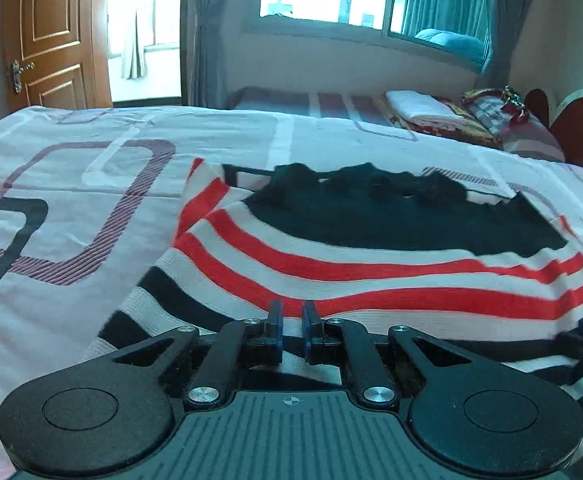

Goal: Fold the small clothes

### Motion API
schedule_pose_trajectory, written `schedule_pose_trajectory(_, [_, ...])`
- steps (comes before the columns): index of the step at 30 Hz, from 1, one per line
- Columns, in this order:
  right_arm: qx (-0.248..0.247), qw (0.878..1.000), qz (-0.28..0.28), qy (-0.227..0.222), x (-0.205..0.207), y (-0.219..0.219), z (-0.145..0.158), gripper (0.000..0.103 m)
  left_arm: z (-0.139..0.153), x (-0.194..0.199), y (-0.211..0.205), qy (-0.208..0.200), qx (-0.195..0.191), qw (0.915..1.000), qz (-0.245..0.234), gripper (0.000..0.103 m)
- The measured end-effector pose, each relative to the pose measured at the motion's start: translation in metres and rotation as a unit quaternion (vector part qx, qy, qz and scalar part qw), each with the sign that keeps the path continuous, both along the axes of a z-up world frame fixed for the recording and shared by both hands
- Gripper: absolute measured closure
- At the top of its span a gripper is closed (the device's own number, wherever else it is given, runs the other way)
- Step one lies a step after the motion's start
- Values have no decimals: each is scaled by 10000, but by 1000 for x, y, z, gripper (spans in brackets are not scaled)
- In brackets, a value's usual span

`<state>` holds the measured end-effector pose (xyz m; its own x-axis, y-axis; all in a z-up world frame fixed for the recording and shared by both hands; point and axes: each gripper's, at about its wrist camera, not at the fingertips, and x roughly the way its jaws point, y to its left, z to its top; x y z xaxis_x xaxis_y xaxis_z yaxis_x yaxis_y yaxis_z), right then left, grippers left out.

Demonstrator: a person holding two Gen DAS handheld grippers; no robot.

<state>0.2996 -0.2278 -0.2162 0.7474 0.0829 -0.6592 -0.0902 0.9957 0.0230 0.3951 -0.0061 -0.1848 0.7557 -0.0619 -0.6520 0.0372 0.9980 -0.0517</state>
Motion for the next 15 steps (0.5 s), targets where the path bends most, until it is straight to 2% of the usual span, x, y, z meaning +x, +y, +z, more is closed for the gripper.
schedule_pose_trajectory(2, [88, 10000, -17, -7, 0, -5, -6, 66, 4, 0, 5, 105, -89, 9999, 46, 93])
schedule_pose_trajectory(4, [135, 9998, -70, 118, 1, -5, 1, 66, 10, -5, 8, 113, -188, 9997, 116, 93])
schedule_pose_trajectory(7, [281, 9995, -155, -32, -12, -7, 14, 66, 10, -17, 2, 48, -124, 9999, 9, 93])
schedule_pose_trajectory(12, [-9, 9997, -83, 249, -20, -3, -7, 65, -4, -29, -2, 115, 128, 9998, -107, 93])
schedule_pose_trajectory(15, [-59, 9995, -55, 294, -22, -2, -3, 65, 3, -37, 8, 100, -129, 9999, 24, 93])
